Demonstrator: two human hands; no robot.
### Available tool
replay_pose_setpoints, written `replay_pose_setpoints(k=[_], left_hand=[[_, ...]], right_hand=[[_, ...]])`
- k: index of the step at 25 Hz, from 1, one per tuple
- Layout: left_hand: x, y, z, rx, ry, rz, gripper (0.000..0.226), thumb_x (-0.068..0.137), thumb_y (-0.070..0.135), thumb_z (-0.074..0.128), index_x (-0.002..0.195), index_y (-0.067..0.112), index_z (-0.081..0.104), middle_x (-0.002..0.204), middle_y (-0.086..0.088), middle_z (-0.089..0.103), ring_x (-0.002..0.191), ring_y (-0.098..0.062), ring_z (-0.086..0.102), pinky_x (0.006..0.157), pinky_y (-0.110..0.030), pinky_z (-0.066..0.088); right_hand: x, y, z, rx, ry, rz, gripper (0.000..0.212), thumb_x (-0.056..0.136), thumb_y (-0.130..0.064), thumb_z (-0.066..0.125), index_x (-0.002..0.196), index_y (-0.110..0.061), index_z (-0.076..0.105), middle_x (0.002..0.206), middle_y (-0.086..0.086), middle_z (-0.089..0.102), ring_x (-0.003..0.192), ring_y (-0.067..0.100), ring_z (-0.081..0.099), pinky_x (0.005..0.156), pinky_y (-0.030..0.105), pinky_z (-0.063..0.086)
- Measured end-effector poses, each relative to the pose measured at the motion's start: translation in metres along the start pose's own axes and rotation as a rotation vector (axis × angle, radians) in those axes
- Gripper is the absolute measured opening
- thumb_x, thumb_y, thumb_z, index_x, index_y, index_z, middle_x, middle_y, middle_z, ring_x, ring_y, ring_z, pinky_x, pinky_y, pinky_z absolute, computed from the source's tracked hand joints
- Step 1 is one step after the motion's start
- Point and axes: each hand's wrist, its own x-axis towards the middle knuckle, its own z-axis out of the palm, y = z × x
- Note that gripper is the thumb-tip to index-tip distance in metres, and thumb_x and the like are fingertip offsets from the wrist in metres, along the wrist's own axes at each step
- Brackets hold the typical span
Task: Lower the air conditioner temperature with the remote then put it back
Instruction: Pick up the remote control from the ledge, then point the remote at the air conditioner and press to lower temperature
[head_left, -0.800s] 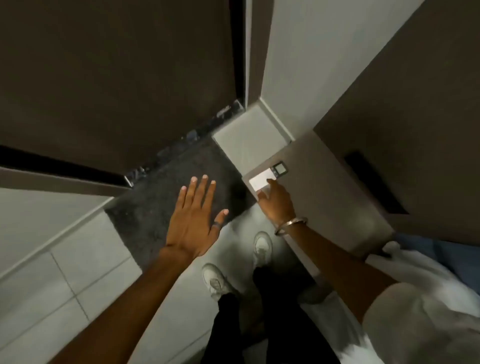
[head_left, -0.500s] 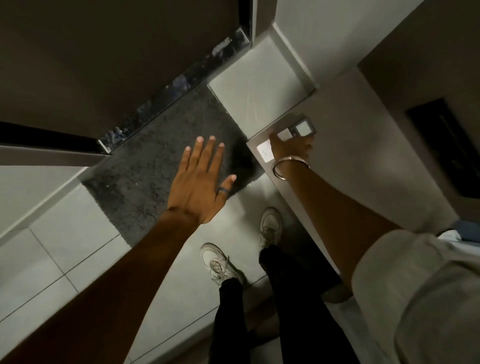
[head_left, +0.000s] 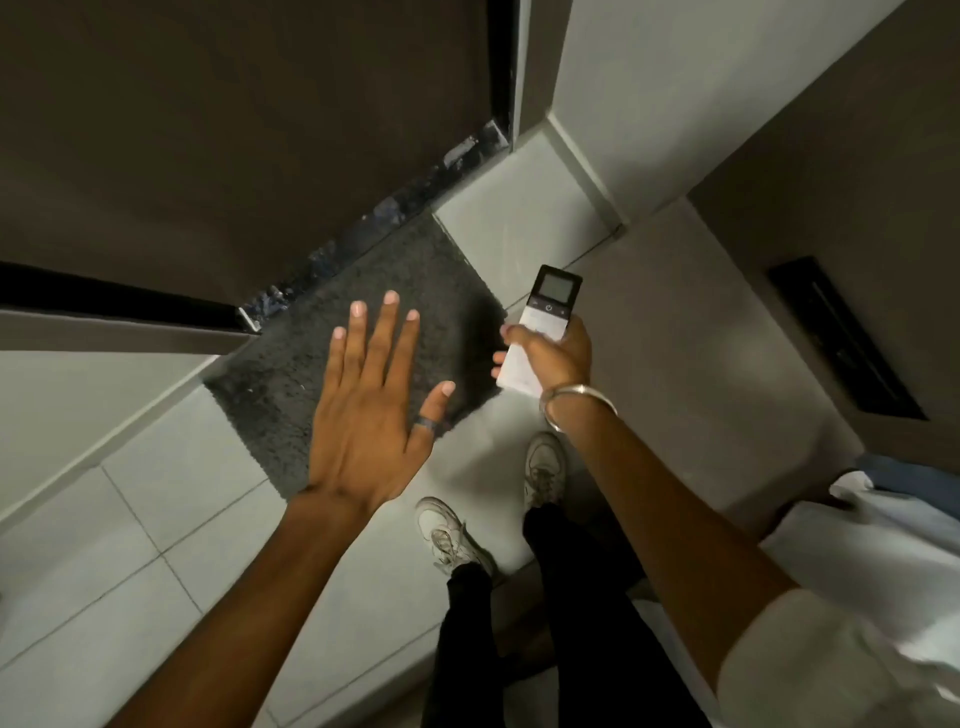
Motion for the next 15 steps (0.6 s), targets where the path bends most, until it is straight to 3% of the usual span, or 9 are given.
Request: replay_pose_setpoints(k=[2,7,10,12,15], left_hand=[[-0.010,0.003,-0.077,0.009,0.154,0.007,0.075,0.106,0.057,0.031,0.165,0.013,0.015,0.176,-0.009,0.003,0.162,-0.028,-0.010,0.133,-0.047,0.000],[-0.036,-0.006,-0.265,0.144,0.564,0.044,0.078,0.105,0.058,0.033,0.166,0.013,0.014,0.175,-0.011,0.003,0.161,-0.025,-0.013,0.131,-0.039,-0.010],[-0.053,-0.021,-0.383,0.271,0.864,0.050,0.078,0.106,0.056,0.036,0.165,0.011,0.013,0.175,-0.014,0.005,0.160,-0.027,-0.011,0.132,-0.042,-0.007],[-0.070,-0.027,-0.462,0.326,1.066,0.030,0.078,0.106,0.054,0.037,0.165,0.010,0.013,0.174,-0.016,0.006,0.161,-0.030,-0.008,0.132,-0.045,-0.004],[-0.099,-0.032,-0.572,0.410,1.326,0.001,0.077,0.106,0.052,0.037,0.165,0.011,0.012,0.175,-0.014,0.005,0.161,-0.036,-0.001,0.132,-0.046,-0.002]], right_hand=[[-0.081,-0.032,0.015,-0.003,-0.191,-0.138,0.058,0.083,0.006,0.086,0.131,-0.012,0.058,0.090,0.014,0.082,0.058,0.029,0.080,0.050,0.041,0.065],[-0.261,-0.147,0.068,-0.088,-0.638,-0.566,0.055,0.086,-0.007,0.088,0.128,-0.028,0.059,0.102,0.008,0.082,0.069,0.025,0.083,0.063,0.038,0.068],[-0.367,-0.233,0.105,-0.141,-0.826,-0.814,0.048,0.088,-0.002,0.086,0.124,-0.014,0.056,0.087,0.003,0.080,0.062,0.023,0.079,0.061,0.041,0.068],[-0.437,-0.282,0.124,-0.147,-0.897,-0.970,0.050,0.090,0.001,0.084,0.127,-0.005,0.051,0.086,0.009,0.074,0.057,0.023,0.073,0.058,0.043,0.067],[-0.533,-0.339,0.148,-0.126,-1.020,-1.156,0.041,0.095,-0.002,0.078,0.125,-0.007,0.050,0.086,0.015,0.071,0.057,0.027,0.068,0.055,0.041,0.065]])
